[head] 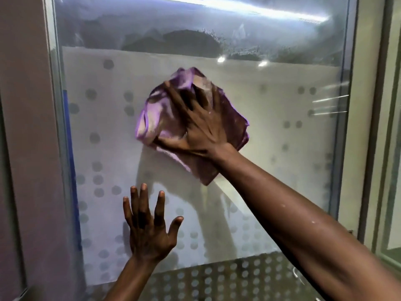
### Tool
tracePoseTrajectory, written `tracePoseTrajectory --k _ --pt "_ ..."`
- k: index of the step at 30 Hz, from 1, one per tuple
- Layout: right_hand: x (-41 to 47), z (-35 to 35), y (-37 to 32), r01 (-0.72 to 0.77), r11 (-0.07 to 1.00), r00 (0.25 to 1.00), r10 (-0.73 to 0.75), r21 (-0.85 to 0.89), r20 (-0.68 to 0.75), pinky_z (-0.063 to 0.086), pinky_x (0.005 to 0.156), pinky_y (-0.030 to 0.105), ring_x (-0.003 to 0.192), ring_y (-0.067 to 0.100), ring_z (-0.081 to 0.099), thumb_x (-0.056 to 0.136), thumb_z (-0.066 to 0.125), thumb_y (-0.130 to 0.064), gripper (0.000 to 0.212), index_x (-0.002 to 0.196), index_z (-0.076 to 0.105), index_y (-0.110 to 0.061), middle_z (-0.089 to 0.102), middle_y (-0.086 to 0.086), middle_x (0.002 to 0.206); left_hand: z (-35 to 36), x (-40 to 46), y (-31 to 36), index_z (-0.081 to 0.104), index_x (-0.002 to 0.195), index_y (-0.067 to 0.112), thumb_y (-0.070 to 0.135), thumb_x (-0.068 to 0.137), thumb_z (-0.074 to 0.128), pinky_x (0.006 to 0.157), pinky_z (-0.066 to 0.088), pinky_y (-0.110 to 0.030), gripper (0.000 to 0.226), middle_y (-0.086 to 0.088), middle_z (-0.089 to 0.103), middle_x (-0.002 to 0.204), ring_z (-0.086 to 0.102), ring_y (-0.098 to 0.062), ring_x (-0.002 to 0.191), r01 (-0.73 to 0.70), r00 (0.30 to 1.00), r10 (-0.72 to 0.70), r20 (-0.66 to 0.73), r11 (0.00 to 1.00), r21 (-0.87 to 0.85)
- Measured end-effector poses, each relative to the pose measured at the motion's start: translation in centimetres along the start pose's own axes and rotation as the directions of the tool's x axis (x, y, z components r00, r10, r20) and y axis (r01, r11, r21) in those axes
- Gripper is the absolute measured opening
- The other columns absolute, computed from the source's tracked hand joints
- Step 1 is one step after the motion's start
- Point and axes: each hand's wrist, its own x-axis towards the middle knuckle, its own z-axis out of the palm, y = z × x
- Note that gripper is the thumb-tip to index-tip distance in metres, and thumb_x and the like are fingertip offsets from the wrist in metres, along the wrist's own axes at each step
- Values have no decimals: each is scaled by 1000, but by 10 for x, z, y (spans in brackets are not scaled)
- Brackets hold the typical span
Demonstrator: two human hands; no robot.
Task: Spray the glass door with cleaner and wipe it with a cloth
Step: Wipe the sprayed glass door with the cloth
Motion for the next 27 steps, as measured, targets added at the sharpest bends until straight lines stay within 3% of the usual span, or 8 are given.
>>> tracePoseTrajectory --k 5,8,11,16,18,20,23,27 --pt "-33 -18 4 49 983 989 -73 177 132 35 121 34 148 31 38 21 34 -112 161 141 51 -7 43 18 157 -1 1 -1 2 162 25 58 97 41 125 12 -63 82 -11 -2 171 6 -40 158 -12 1000 12 3 1000 -11" --pt "-46 -14 12 243 959 948 -267 146 172 21 128 32 157 11 14 65 67 -87 104 148 49 -27 24 -6 168 -1 1 -1 4 162 24 57 98 35 123 14 -67 78 -17 5 169 8 -40 157 23 999 -24 -29 999 -33" --pt "-75 -20 22 286 939 926 -322 191 198 38 120 28 146 6 38 52 92 -66 95 130 65 -20 50 -12 151 -1 1 -1 13 160 26 57 97 40 122 13 -68 75 -12 0 171 6 -40 157 -1 1000 0 -29 1000 -11" --pt "-91 -7 18 -362 584 799 -206 726 564 30 98 -5 120 -34 34 72 91 -11 62 121 56 -24 42 -45 128 -2 1 1 35 154 35 50 90 56 119 21 -70 68 -9 7 171 11 -40 157 -81 995 72 70 989 122" --pt "-100 17 49 -440 476 876 40 762 481 41 108 14 106 -22 57 85 81 -15 33 111 61 -17 58 -13 121 -2 1 1 49 147 36 46 90 57 116 26 -71 59 -11 19 168 15 -39 156 -100 992 86 88 981 165" --pt "-113 36 62 -387 759 912 231 523 340 59 95 36 76 -4 71 91 76 -21 16 102 65 -19 68 3 102 -1 0 0 55 142 34 45 90 57 115 28 -71 54 -13 27 165 18 -40 155 -90 993 75 89 980 176" --pt "-115 35 64 -289 930 957 287 227 40 39 116 58 124 15 64 66 76 -77 86 129 63 -21 65 -1 137 1 -2 -2 58 141 31 47 90 57 117 26 -70 54 -15 29 164 20 -40 155 -101 992 84 92 975 199" --pt "-89 6 36 -183 965 921 102 -186 -376 16 118 73 151 37 34 85 54 -77 86 134 64 -8 47 16 155 1 -1 -2 50 146 30 51 93 52 117 25 -70 58 -17 28 165 18 -40 155 -111 990 89 112 972 209"
